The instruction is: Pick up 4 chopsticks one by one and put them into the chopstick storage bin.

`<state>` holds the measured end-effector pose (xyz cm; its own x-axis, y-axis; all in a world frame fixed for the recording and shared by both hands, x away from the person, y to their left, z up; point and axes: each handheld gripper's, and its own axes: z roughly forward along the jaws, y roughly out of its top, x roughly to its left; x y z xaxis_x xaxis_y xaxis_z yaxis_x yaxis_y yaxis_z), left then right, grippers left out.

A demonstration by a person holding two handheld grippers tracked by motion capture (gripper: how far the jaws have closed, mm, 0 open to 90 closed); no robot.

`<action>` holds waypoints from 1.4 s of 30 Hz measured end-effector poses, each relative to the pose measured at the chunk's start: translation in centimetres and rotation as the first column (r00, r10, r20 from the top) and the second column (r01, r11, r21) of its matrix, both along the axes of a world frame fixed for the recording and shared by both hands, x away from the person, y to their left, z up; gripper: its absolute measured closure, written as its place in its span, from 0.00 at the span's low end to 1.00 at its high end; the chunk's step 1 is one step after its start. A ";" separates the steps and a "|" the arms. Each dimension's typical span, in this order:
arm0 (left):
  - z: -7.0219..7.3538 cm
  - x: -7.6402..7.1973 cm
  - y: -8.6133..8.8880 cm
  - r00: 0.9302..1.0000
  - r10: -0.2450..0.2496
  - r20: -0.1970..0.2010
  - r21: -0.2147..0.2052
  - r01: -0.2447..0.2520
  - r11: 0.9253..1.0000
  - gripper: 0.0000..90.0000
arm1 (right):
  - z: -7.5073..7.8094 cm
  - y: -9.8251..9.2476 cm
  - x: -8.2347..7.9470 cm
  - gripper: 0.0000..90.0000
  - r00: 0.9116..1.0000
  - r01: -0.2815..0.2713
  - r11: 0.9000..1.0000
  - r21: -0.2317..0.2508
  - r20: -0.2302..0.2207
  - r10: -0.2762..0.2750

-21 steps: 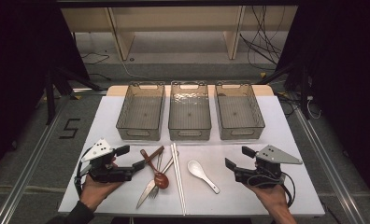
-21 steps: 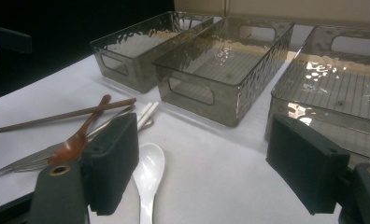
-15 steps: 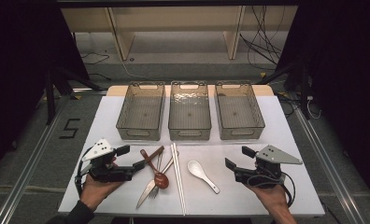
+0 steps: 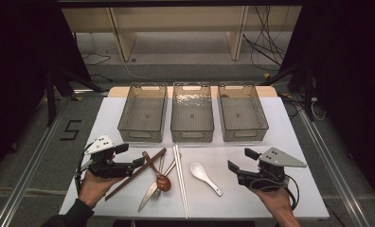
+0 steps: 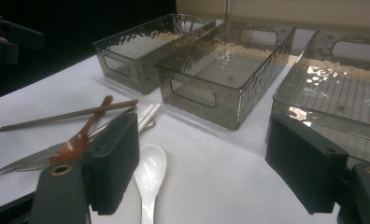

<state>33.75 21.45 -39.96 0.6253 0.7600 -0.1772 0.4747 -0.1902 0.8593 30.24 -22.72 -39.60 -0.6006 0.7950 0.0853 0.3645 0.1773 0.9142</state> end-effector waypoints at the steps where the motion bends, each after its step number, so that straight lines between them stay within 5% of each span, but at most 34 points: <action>1: 0.0 0.0 0.0 1.000 0.000 0.000 0.000 0.000 1.000 0.17 | 0.0 0.0 0.0 0.30 1.000 0.001 1.000 0.000 0.000 -0.001; 11: 0.3 1.2 -0.4 0.999 0.011 -0.042 0.039 -0.009 0.999 0.17 | 0.0 0.0 -0.1 0.30 1.000 -0.004 1.000 -0.001 -0.001 0.004; 18: 0.4 2.7 -0.4 0.996 0.009 -0.091 0.113 0.001 0.994 0.17 | 0.0 0.1 -0.1 0.30 1.000 -0.008 1.000 -0.003 -0.007 0.008; 25: 0.3 4.7 -0.4 0.988 0.007 -0.153 0.206 0.025 0.978 0.17 | 0.0 0.1 0.0 0.30 1.000 -0.011 1.000 -0.006 -0.011 0.011; 42: -1.1 6.8 -0.4 0.963 0.019 -0.270 0.318 0.071 0.946 0.19 | 0.0 0.4 0.0 0.30 0.999 -0.026 1.000 -0.016 -0.019 0.026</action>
